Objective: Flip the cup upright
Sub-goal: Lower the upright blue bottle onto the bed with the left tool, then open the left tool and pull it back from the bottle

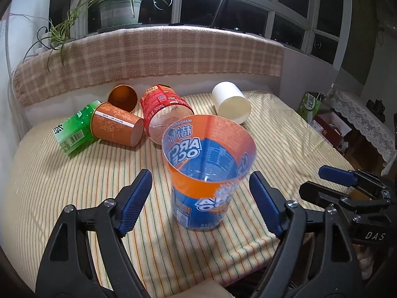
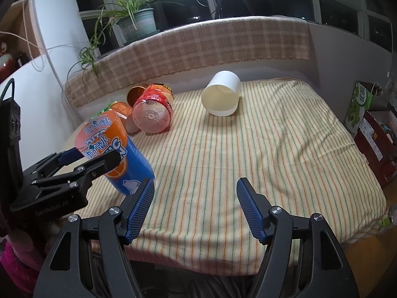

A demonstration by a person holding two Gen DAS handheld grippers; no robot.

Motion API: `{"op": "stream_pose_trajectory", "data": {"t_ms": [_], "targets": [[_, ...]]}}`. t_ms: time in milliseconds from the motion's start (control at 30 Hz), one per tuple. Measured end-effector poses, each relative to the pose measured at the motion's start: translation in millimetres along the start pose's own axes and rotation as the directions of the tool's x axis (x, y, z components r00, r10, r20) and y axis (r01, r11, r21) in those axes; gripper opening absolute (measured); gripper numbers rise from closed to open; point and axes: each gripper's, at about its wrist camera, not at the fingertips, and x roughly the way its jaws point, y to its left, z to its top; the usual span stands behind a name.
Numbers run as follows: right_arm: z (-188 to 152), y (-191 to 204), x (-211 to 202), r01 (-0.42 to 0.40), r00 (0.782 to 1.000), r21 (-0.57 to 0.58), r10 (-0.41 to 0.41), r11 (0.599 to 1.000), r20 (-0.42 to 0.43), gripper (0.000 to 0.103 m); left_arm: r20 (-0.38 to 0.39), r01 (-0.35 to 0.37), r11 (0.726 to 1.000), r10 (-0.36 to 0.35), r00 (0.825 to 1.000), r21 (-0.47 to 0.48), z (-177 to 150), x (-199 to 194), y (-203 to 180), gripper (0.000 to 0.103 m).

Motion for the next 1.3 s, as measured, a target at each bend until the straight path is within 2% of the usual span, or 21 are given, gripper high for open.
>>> {"op": "stream_pose_trajectory", "data": {"t_ms": [433, 700, 900, 1000, 1100, 1300], "targets": [[3, 7, -19, 0.022, 0.998, -0.027, -0.021, 0.999, 0.062, 0.068, 0.021, -0.012, 1.000, 0.012, 1.000, -0.021, -10, -31, 10, 0.084], [4, 13, -32, 0.061, 0.992, -0.053, -0.055, 0.997, 0.118, 0.068, 0.102, -0.066, 0.997, 0.070, 0.992, -0.041, -14, -74, 23, 0.084], [5, 20, -43, 0.105, 0.981, -0.083, -0.089, 0.991, 0.174, 0.069, 0.196, -0.124, 0.990, 0.136, 0.971, -0.074, -13, -112, 33, 0.084], [5, 25, -48, 0.124, 0.974, -0.101, -0.102, 0.987, 0.204, 0.071, 0.249, -0.167, 0.983, 0.180, 0.952, -0.072, -13, -130, 34, 0.090], [5, 31, -55, 0.153, 0.963, -0.122, -0.120, 0.981, 0.240, 0.072, 0.292, -0.205, 0.975, 0.219, 0.931, -0.081, -14, -143, 35, 0.091], [5, 38, -65, 0.186, 0.945, -0.137, -0.138, 0.973, 0.297, 0.078, 0.323, -0.232, 0.967, 0.255, 0.911, -0.108, -18, -156, 36, 0.091]]}}
